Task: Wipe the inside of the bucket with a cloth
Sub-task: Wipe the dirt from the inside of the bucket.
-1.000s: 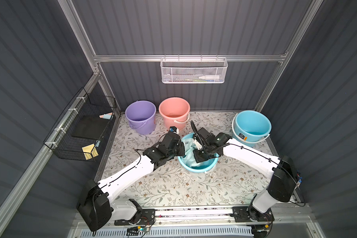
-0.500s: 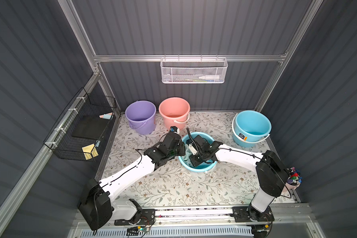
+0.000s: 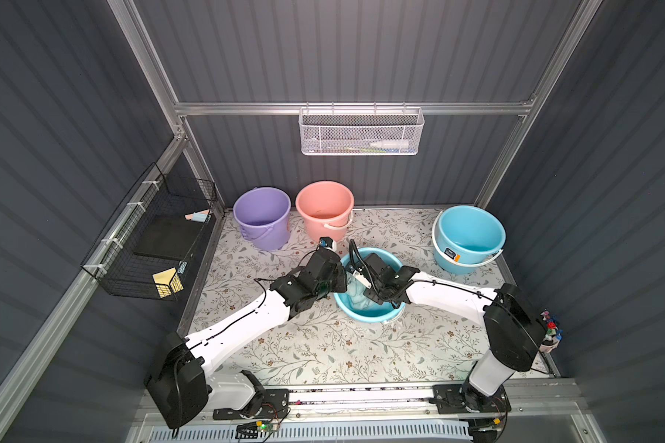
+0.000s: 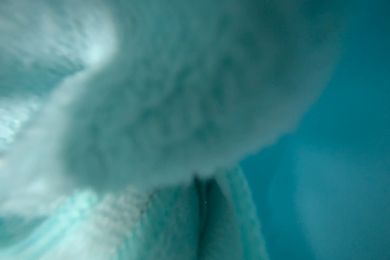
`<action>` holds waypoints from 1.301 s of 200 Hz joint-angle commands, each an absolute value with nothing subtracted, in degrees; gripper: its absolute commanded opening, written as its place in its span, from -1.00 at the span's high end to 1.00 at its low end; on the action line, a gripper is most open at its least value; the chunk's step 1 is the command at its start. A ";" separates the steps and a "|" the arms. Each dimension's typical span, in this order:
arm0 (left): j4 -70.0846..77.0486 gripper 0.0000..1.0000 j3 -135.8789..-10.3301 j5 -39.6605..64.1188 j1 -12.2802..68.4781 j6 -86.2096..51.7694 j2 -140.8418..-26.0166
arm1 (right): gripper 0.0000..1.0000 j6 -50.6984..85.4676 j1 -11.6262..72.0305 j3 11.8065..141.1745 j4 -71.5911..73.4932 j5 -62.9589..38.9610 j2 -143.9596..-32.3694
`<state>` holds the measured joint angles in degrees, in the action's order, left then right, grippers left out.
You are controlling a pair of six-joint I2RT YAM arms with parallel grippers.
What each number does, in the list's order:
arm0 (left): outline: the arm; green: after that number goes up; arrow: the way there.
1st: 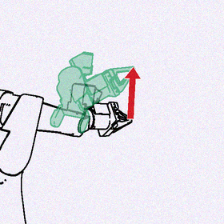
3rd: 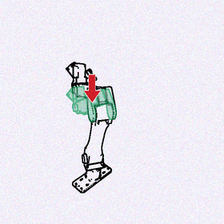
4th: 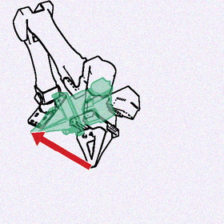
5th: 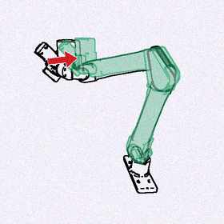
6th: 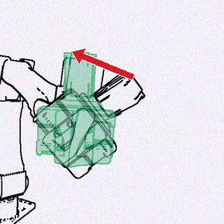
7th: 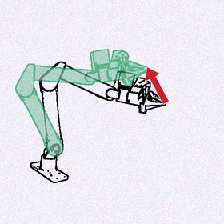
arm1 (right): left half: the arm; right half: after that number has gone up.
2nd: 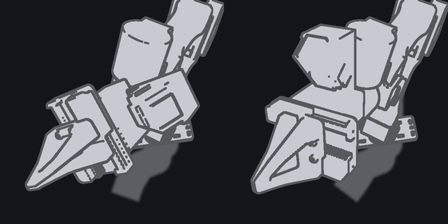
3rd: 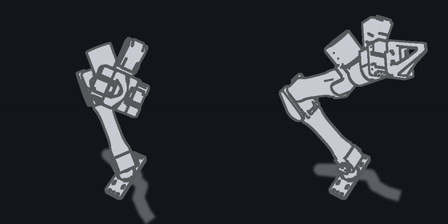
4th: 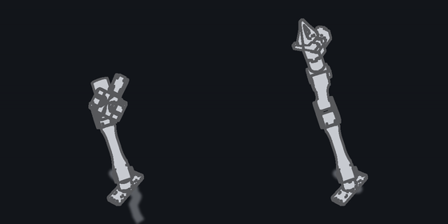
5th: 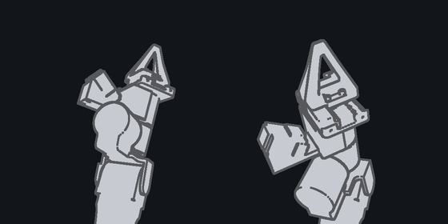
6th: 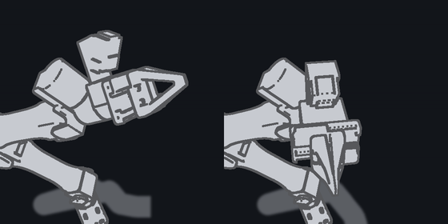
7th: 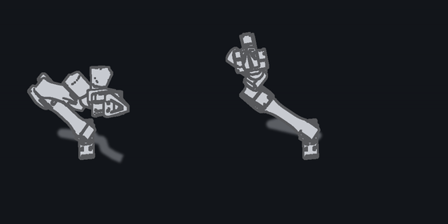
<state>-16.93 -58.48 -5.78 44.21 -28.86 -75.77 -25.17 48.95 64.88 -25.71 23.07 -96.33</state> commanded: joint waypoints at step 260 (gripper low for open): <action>2.87 1.00 -46.32 -3.61 48.60 -27.05 -75.15 | 1.00 -1.21 49.48 64.88 -4.00 1.02 -100.69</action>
